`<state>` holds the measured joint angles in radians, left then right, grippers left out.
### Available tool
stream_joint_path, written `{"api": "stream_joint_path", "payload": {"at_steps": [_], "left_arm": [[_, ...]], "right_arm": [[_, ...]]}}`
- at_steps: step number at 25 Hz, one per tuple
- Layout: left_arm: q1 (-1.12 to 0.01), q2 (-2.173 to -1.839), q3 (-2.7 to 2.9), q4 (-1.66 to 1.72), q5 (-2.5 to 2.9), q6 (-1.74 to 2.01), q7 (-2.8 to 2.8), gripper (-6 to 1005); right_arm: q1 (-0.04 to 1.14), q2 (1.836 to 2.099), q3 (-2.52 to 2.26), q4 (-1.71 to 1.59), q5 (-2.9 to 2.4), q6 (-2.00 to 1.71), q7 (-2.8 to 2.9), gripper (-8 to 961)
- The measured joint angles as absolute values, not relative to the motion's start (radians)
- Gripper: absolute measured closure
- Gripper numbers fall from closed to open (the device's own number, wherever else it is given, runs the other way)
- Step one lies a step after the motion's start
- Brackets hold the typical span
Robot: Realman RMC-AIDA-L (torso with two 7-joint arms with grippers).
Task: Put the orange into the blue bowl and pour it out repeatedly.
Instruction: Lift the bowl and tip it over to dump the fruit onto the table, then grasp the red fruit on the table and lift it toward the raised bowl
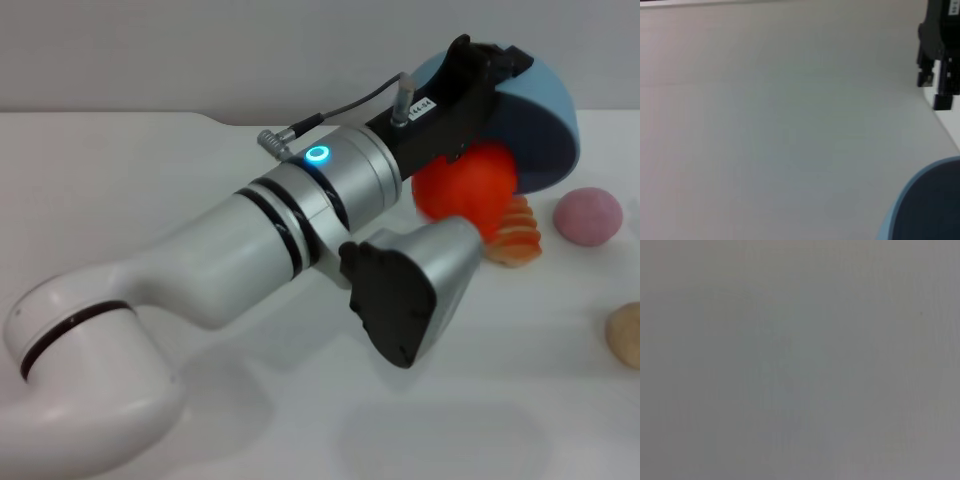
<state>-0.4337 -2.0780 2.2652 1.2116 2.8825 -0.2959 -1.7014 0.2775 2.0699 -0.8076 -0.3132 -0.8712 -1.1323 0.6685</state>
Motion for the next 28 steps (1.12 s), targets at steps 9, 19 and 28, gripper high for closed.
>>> {"api": "stream_joint_path", "payload": {"at_steps": [9, 19, 28], "left_arm": [[-0.422, -2.079, 2.250, 1.214, 2.630, -0.314, -1.711, 1000], [-0.467, -2.073, 1.960, 1.192, 2.031, 0.067, -1.745, 1001], [-0.663, -2.061, 1.584, 0.964, 2.188, 0.630, -2.225, 1000]], "right_arm": [[0.278, 2.071, -0.807, -0.317, -0.871, -1.137, 0.725, 190], [0.227, 2.063, -0.808, -0.548, -1.044, -1.132, 1.086, 191], [0.254, 2.039, -0.797, -0.885, -1.549, -1.135, 1.660, 192]]}}
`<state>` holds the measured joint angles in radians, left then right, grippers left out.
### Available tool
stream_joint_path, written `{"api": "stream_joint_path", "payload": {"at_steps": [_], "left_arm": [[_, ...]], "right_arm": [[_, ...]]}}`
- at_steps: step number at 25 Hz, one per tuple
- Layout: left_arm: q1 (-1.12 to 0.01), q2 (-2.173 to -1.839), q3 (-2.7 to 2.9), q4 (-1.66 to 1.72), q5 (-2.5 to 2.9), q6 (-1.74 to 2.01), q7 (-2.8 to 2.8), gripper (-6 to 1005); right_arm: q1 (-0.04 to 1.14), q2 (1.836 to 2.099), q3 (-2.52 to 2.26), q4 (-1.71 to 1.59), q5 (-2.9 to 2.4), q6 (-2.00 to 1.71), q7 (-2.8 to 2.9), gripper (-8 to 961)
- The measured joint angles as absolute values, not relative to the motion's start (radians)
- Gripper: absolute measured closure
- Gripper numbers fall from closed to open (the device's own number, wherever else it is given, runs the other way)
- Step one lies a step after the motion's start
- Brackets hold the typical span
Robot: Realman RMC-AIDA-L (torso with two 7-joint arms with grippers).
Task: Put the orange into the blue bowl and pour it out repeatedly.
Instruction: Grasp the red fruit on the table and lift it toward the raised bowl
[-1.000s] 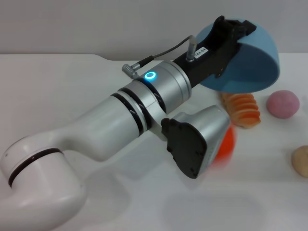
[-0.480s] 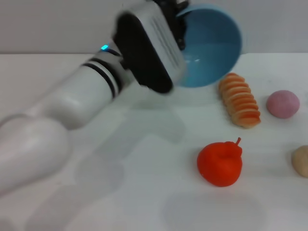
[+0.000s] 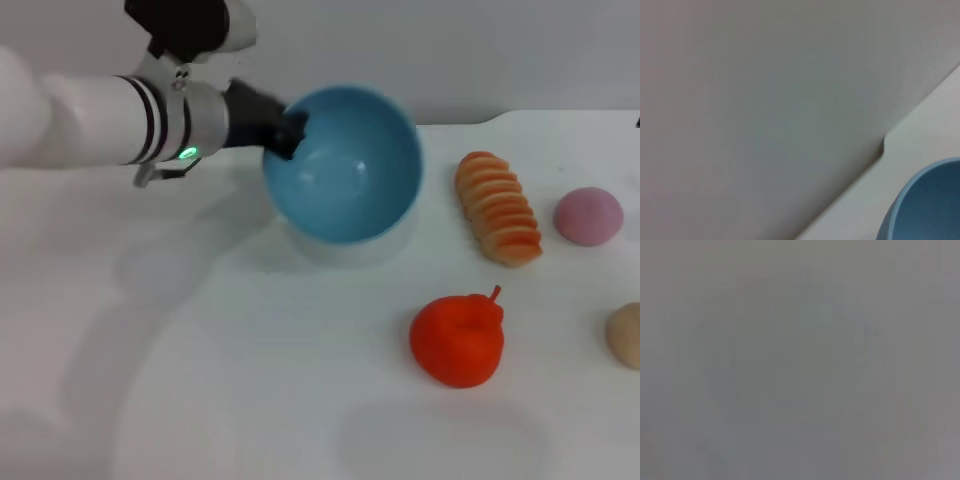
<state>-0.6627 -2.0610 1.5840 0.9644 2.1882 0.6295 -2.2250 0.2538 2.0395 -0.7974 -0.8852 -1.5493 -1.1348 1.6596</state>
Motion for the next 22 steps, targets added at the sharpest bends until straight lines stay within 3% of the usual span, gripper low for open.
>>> {"api": "stream_joint_path", "payload": {"at_steps": [11, 17, 22], "left_arm": [[-0.791, -2.065, 1.498, 0.880, 2.557, 0.845, -2.623, 1001], [-0.780, -2.065, 1.484, 0.877, 2.556, 0.800, -2.633, 1002], [-0.788, -2.065, 1.480, 0.877, 2.557, 0.791, -2.634, 1002]], "right_arm": [[0.416, 2.015, -0.787, -1.071, -2.079, -1.452, 2.036, 193], [0.479, 2.060, -0.820, -1.042, -2.236, -1.521, 2.077, 194], [0.547, 2.065, -0.825, -0.887, -2.276, -1.485, 2.080, 194]]}}
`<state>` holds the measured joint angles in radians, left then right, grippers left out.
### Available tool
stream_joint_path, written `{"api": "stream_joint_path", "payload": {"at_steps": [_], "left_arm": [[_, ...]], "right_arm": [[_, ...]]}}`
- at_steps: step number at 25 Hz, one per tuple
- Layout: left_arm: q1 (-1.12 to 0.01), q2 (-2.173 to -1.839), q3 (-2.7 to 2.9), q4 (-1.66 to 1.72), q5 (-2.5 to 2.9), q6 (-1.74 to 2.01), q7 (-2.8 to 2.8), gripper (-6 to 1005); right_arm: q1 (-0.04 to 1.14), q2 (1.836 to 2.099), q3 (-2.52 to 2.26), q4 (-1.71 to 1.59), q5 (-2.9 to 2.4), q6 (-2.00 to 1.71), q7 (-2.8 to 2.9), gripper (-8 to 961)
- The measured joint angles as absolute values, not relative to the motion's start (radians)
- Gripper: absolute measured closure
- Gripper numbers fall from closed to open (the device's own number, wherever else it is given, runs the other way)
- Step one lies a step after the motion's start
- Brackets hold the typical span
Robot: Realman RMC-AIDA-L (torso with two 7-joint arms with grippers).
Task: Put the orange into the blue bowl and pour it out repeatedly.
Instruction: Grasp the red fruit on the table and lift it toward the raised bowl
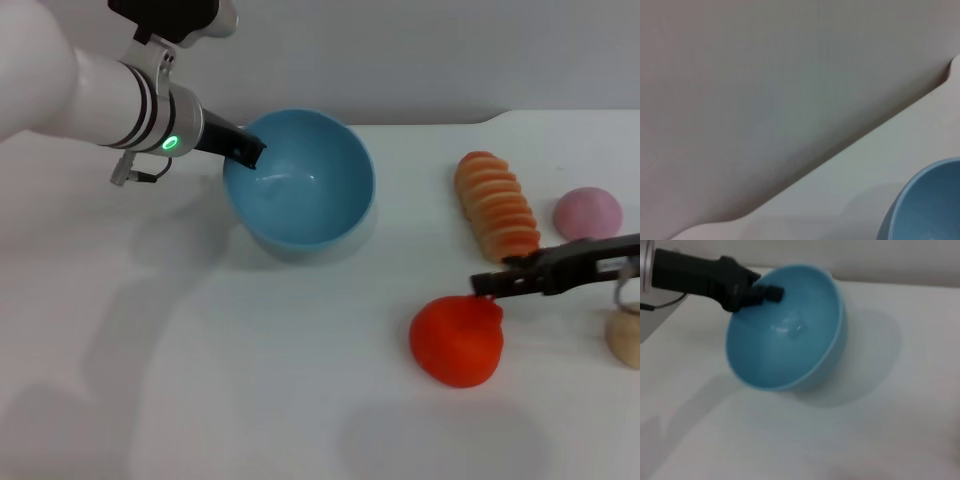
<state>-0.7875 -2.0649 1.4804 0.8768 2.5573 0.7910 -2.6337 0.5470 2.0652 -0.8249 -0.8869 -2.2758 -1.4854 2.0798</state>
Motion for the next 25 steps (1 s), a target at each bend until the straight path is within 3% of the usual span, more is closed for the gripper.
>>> {"api": "stream_joint_path", "payload": {"at_steps": [18, 23, 25], "left_arm": [[-0.779, -2.066, 1.490, 0.873, 2.559, 0.765, -2.635, 1001], [-0.776, -2.068, 1.494, 0.871, 2.559, 0.755, -2.635, 1001], [-0.776, -2.068, 1.494, 0.871, 2.559, 0.754, -2.635, 1000]], "right_arm": [[0.617, 2.066, -0.926, -0.718, -2.355, -1.384, 2.108, 196], [0.618, 2.068, -0.937, -0.720, -2.350, -1.384, 2.079, 293], [0.617, 2.068, -0.937, -0.720, -2.344, -1.387, 2.064, 450]]}}
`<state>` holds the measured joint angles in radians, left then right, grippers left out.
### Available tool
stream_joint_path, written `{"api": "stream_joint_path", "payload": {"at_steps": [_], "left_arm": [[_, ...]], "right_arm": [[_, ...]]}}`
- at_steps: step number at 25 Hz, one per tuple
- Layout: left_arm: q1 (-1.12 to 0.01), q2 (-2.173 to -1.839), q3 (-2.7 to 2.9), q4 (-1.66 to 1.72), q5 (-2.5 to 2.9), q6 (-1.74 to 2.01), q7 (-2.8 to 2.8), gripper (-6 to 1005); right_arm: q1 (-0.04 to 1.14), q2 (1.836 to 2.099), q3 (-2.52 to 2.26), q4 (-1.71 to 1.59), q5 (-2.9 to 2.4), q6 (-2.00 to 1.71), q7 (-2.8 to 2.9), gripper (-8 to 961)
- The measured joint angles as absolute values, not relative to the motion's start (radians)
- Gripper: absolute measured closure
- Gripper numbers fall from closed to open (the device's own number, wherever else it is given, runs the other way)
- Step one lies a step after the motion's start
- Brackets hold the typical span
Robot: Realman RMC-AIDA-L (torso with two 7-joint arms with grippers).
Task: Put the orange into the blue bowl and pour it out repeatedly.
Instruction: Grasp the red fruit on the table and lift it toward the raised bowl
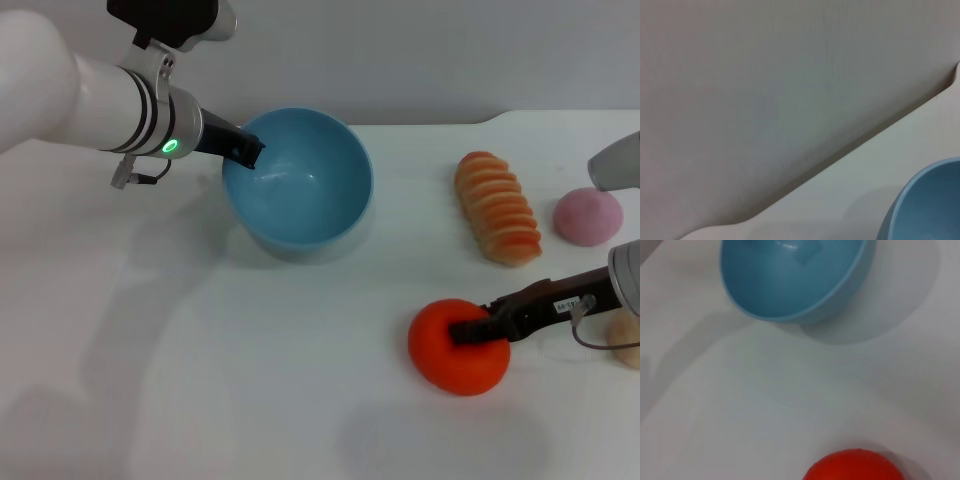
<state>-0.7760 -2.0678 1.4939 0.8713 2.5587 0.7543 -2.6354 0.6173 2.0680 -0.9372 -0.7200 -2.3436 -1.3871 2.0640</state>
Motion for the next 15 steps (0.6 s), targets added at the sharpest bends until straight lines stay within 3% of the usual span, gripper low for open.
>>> {"api": "stream_joint_path", "payload": {"at_steps": [1, 12, 15], "left_arm": [[-0.776, -2.068, 1.494, 0.871, 2.559, 0.754, -2.635, 1000], [-0.777, -2.066, 1.494, 0.870, 2.563, 0.755, -2.635, 1001], [-0.781, -2.066, 1.494, 0.870, 2.566, 0.763, -2.634, 1000]], "right_arm": [[0.616, 2.068, -0.937, -0.721, -2.338, -1.387, 2.060, 528], [0.582, 2.065, -0.930, -0.771, -2.145, -1.413, 1.861, 665], [0.571, 2.064, -0.924, -0.882, -2.095, -1.464, 1.868, 800]]}}
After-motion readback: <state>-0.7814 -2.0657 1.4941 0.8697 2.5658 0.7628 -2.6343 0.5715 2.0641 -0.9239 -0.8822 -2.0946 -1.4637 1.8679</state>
